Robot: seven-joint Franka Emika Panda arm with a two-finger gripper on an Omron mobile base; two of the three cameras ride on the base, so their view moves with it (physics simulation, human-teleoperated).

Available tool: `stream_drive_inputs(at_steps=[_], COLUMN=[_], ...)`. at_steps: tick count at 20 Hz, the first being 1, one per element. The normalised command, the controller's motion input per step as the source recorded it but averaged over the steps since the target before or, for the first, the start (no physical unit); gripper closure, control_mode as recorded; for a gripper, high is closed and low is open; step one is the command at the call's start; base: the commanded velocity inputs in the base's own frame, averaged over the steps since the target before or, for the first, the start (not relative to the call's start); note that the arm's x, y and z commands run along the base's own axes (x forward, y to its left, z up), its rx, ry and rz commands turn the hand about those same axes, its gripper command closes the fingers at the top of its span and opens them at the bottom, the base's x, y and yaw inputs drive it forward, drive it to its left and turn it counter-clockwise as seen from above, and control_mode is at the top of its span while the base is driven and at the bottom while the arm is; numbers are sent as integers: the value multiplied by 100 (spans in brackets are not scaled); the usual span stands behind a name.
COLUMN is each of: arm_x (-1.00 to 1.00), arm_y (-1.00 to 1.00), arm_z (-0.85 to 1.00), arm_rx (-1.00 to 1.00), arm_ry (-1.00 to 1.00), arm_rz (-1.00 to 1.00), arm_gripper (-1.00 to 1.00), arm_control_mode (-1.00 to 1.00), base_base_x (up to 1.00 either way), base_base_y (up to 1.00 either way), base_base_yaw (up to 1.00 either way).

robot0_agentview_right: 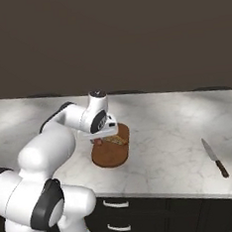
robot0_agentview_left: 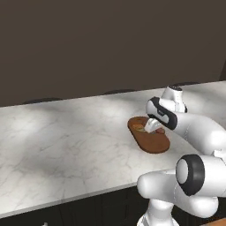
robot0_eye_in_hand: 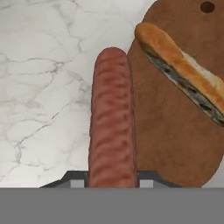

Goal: Retrieve the sausage and cheese from the fridge and place them on the cutting board on the counter.

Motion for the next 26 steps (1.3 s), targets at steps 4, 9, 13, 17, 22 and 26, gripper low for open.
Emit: stream_drive_inputs(at_steps=[4, 9, 13, 17, 22, 26], arm_x=[8, 10, 8, 6, 33, 48], arm_y=[0, -1, 0, 0, -2, -13], arm_z=[-45, -47, -39, -27, -20, -17], arm_rx=[0, 0, 0, 0, 0, 0], arm_ry=[0, 0, 0, 0, 0, 0], arm_rz=[27, 26, 19, 4, 0, 0], arm_gripper=[100, 100, 100, 100, 100, 100], arm_control_mode=[-100, -100, -100, -100, -100, -100], base_base_x=[0, 0, 0, 0, 0, 0], base_base_y=[0, 0, 0, 0, 0, 0], base_base_yaw=[0, 0, 0, 0, 0, 0])
